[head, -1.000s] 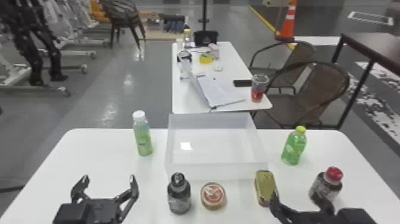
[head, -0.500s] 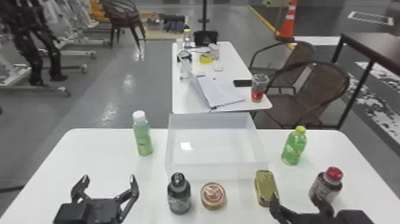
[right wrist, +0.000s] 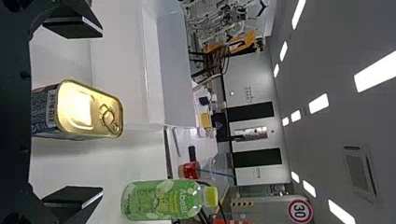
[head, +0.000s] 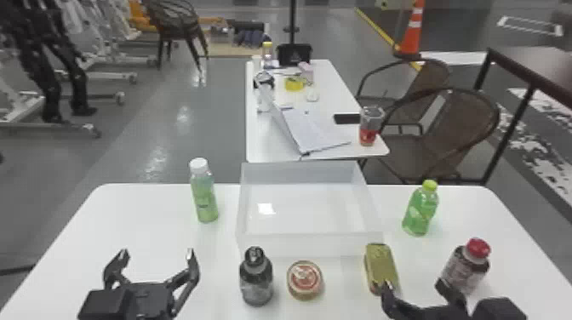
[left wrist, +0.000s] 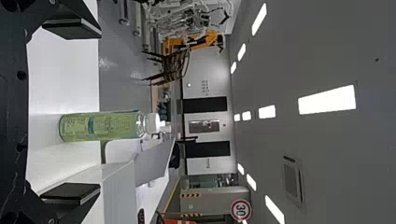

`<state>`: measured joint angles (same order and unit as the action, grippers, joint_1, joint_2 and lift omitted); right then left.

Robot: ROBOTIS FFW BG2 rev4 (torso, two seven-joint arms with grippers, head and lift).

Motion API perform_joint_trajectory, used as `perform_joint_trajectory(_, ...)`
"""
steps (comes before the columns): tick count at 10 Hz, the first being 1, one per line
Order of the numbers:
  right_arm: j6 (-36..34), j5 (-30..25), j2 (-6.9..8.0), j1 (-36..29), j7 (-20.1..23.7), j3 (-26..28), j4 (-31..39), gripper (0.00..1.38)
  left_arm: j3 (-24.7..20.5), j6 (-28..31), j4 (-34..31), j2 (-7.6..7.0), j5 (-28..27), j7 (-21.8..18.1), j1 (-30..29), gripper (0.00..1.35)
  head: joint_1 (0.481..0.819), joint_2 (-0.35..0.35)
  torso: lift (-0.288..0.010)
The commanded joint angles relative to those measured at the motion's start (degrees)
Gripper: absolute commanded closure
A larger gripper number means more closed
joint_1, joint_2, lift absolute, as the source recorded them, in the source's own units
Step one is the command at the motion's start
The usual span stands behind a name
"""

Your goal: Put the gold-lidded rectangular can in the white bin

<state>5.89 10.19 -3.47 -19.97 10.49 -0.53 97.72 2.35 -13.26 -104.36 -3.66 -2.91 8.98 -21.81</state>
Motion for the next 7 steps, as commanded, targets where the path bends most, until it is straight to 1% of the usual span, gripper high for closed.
perform_joint_trajectory(1, -0.08, -0.08, -0.93, 1.07, 0.67, 0.00, -1.48, 0.11, -0.15, -0.36, 0.04, -0.03, -0.07, -0.01, -0.07, 0.14, 0.549, 0.000, -0.100)
perform_joint_trajectory(3, -1.40, -0.17, -1.98, 1.77, 1.29, 0.00, -2.36, 0.11, -0.24, -0.45, 0.04, -0.12, -0.07, -0.01, -0.07, 0.14, 0.549, 0.000, -0.100)
perform_joint_trajectory(5, -1.49, -0.87, -2.07, 2.57, 1.38, 0.00, -3.94, 0.11, -0.42, -0.71, 0.04, 0.06, -0.07, -0.10, -0.16, 0.14, 0.549, 0.000, -0.100)
perform_joint_trajectory(7, -2.11, -1.57, -2.25, 4.06, 2.78, 0.00, -6.13, 0.11, -0.42, -0.80, 0.04, 0.23, 0.01, -0.19, -0.16, 0.14, 0.549, 0.000, -0.100)
